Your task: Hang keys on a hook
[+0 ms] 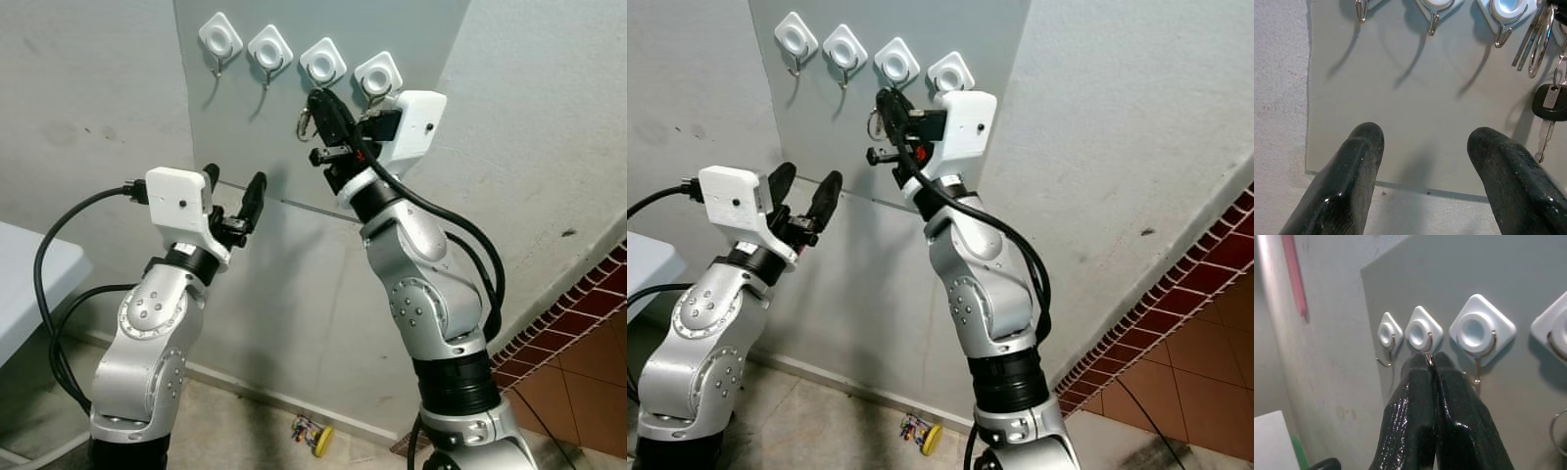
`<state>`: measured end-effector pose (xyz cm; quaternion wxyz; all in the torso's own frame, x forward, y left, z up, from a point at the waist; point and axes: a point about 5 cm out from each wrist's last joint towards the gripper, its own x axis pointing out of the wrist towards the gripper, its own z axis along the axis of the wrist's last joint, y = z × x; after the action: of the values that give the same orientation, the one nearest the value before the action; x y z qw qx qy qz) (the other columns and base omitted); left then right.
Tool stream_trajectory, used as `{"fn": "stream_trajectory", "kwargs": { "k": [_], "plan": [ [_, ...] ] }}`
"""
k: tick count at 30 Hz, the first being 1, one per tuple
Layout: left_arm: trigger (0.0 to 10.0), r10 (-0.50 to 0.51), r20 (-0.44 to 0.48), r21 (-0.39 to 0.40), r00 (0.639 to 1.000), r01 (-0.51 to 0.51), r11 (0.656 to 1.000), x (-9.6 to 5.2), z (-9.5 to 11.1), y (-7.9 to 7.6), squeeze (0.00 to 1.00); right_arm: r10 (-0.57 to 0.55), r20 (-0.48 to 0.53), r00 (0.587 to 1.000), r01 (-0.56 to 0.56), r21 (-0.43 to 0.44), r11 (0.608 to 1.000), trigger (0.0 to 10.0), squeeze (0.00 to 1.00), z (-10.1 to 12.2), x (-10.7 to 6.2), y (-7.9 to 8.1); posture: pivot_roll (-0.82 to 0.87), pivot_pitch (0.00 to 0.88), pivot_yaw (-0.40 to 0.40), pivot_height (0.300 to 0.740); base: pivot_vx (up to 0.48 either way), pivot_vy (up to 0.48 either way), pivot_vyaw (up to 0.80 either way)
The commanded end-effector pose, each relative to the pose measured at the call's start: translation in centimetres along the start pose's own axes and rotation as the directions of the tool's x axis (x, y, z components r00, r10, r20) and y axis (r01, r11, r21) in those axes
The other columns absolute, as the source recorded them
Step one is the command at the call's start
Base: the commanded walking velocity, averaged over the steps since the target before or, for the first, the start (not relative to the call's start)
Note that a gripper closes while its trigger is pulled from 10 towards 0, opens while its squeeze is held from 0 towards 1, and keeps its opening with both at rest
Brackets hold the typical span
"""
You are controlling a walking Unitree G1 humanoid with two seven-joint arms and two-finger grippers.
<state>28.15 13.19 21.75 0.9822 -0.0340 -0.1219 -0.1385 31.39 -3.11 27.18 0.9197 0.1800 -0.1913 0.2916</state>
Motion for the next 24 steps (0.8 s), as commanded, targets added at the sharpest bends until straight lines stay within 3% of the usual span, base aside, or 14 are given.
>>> {"fn": "stream_trajectory", "kwargs": {
  "k": [1,21,24],
  "plan": [
    [10.0,-0.003,0.007,0.001,1.0,0.003,1.0,0.2,0.3,-0.2,0.0,0.048,0.055,0.997,-0.055,0.118,0.991,10.0,0.0,0.4,1.3,3.1,0.0,0.0,-0.123,0.74,0.0,0.0,0.0],
    [10.0,0.002,0.008,-0.003,1.0,-0.002,1.0,0.2,0.3,-0.3,0.0,0.098,0.072,0.993,-0.106,0.116,0.988,10.0,0.0,0.5,3.4,3.9,0.01,0.0,-0.13,0.74,0.0,0.0,0.0],
    [10.0,0.001,0.008,-0.001,1.0,-0.001,1.0,0.1,0.3,-0.3,0.0,0.11,0.105,0.988,-0.121,0.107,0.987,10.0,0.0,1.2,4.5,4.1,0.01,0.0,-0.131,0.74,0.0,0.0,0.0]
  ]
}}
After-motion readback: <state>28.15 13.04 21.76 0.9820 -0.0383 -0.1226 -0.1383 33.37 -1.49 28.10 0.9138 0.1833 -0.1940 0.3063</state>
